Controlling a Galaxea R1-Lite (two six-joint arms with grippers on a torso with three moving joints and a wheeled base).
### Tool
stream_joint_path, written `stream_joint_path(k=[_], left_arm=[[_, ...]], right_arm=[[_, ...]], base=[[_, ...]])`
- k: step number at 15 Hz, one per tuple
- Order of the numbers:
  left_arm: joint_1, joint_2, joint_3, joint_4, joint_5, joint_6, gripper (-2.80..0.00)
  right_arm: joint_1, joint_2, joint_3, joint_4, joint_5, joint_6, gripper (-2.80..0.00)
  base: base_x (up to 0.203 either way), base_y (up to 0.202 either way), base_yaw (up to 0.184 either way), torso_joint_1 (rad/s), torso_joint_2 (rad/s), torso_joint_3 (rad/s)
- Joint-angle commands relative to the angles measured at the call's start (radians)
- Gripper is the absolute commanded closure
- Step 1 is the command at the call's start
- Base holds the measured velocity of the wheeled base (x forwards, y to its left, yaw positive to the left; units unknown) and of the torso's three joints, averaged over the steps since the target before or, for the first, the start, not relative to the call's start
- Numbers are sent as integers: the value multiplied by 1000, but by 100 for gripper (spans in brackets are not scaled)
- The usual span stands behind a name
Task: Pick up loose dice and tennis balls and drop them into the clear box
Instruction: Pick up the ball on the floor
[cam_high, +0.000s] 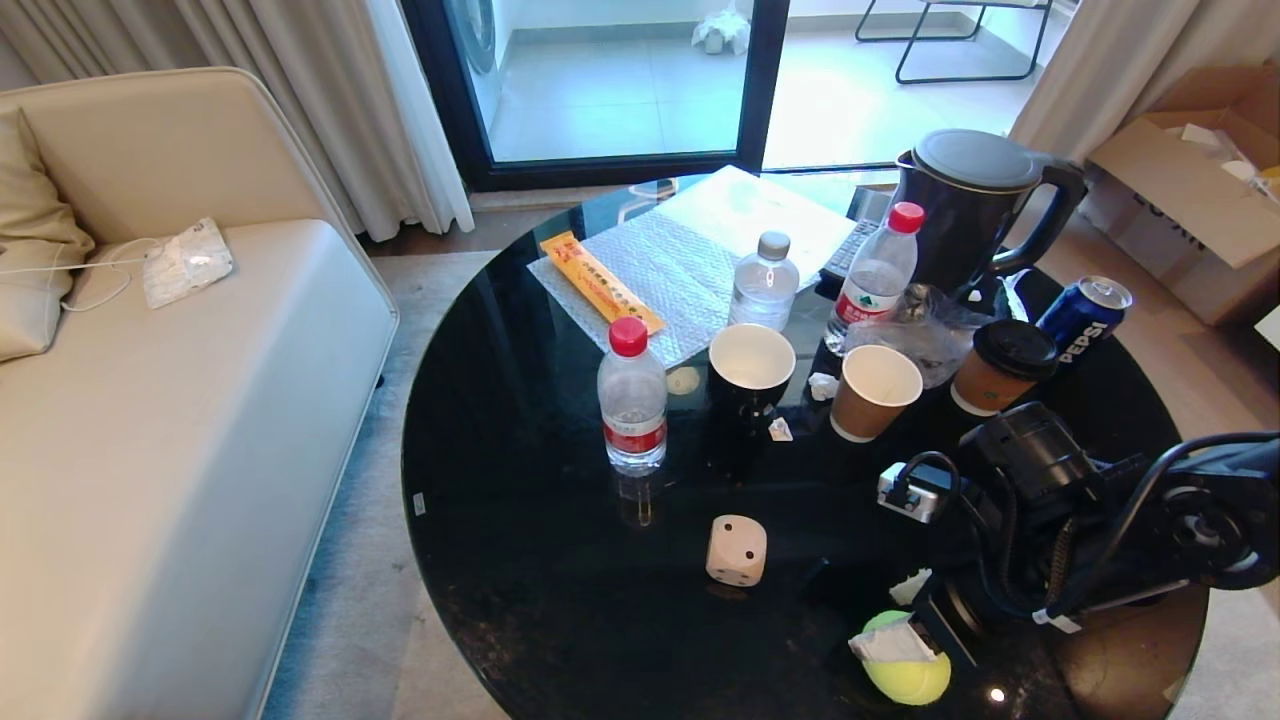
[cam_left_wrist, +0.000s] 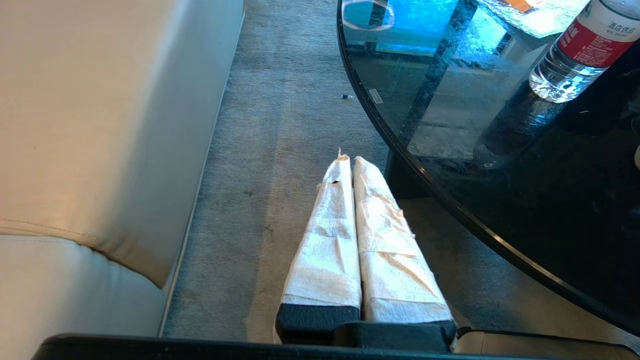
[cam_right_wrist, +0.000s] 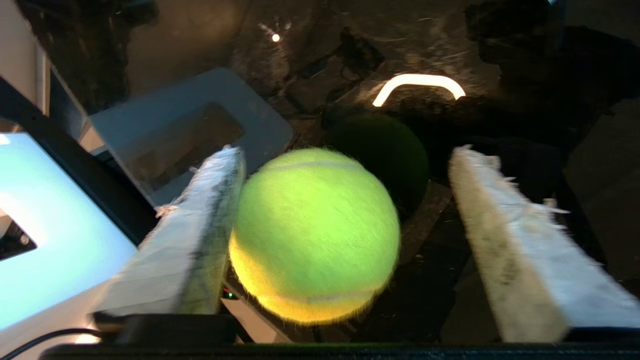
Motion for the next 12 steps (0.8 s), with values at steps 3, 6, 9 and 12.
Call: stream_joint_path(k=[3, 6, 9, 12], left_arm=[[0, 0, 0, -1, 1, -1, 0], [0, 0, 0, 1, 1, -1, 0], [0, 0, 0, -1, 1, -1, 0], [0, 0, 0, -1, 1, -1, 0]], right_arm=[[4, 10, 1, 22, -61, 0, 0], [7, 9, -4, 24, -65, -2, 0], [6, -1, -24, 21, -66, -1, 0], [7, -40, -25, 7, -60, -2, -280]], base=[[0, 0, 0, 0, 0, 0], [0, 0, 0, 0, 0, 0], [0, 0, 0, 0, 0, 0], [0, 0, 0, 0, 0, 0]])
